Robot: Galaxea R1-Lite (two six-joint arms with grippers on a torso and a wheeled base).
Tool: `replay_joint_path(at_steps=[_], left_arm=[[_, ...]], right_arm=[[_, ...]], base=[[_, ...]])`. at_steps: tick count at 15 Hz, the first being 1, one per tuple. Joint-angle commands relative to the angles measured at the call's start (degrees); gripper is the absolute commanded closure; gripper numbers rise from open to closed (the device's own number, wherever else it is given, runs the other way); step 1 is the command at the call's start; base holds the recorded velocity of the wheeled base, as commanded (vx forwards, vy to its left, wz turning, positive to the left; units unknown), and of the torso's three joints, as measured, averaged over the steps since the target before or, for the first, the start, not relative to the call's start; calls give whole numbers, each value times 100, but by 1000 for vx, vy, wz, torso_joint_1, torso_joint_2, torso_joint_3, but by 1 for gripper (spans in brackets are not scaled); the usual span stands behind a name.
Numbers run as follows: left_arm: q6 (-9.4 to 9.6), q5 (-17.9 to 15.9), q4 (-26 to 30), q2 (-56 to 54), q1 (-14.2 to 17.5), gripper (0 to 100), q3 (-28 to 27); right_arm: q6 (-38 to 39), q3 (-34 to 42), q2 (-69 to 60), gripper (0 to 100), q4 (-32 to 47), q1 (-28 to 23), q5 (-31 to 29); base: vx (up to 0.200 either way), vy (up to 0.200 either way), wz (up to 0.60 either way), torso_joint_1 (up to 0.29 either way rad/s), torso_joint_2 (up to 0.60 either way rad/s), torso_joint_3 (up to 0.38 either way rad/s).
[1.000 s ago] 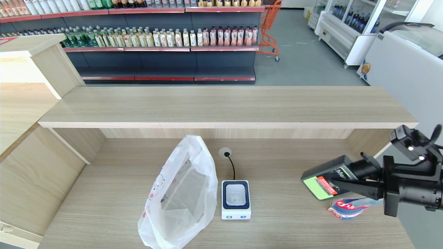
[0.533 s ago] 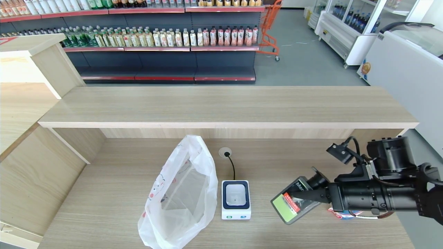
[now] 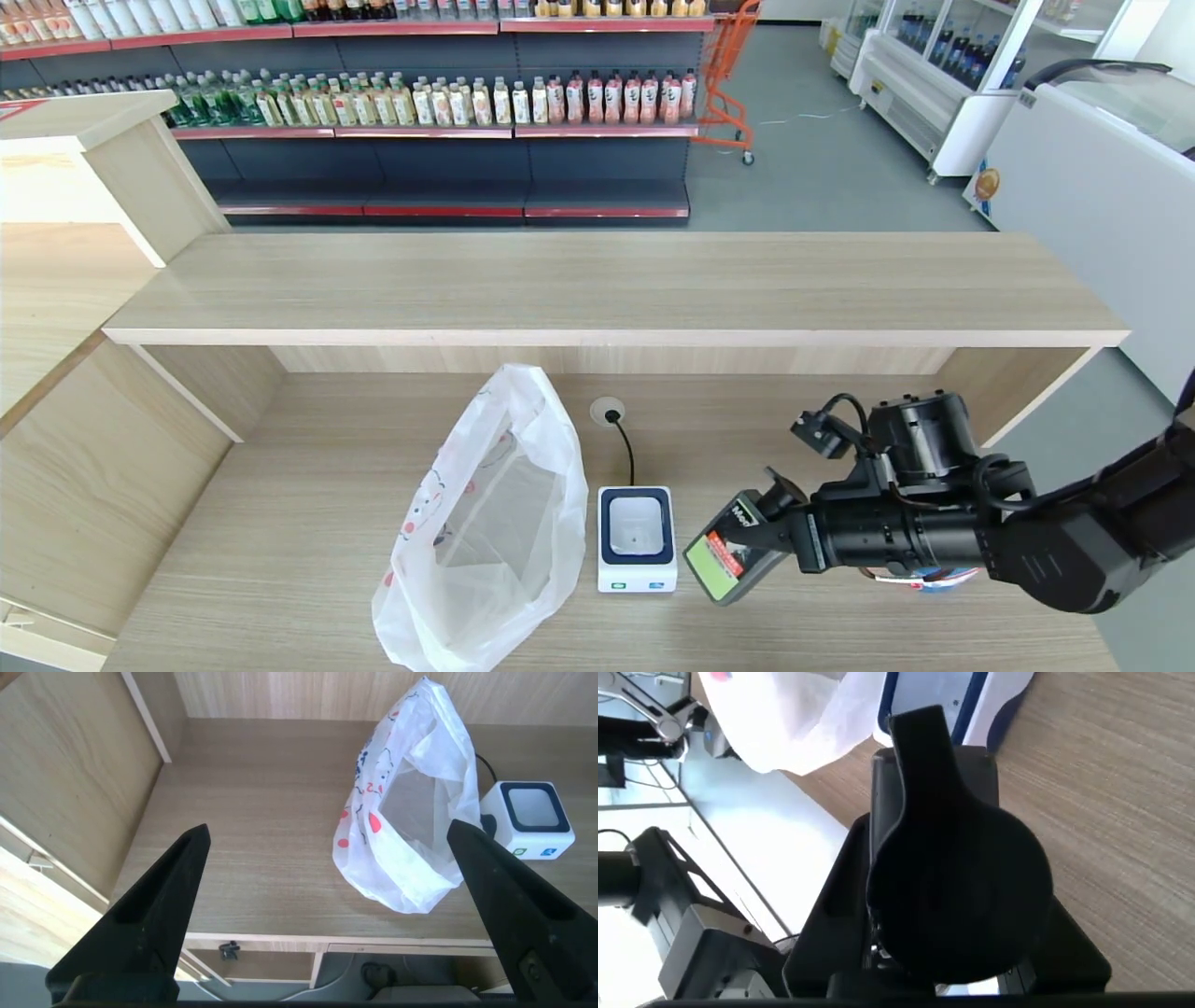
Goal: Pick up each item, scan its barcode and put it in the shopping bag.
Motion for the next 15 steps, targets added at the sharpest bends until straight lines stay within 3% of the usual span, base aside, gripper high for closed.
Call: replay_joint_path(at_steps=[1, 6, 15], left_arm=[[-2, -1, -1, -2, 0, 0, 1], [-2, -1, -1, -2, 0, 0, 1], [-2, -1, -1, -2, 0, 0, 1]], right_arm=[[21, -234, 351, 100, -86, 209, -13], [12, -735, 870, 100, -113, 411, -391], [30, -1051, 1459, 100, -614, 657, -417]], base=[[0, 0, 0, 0, 0, 0], [0, 0, 0, 0, 0, 0], [0, 0, 0, 0, 0, 0]])
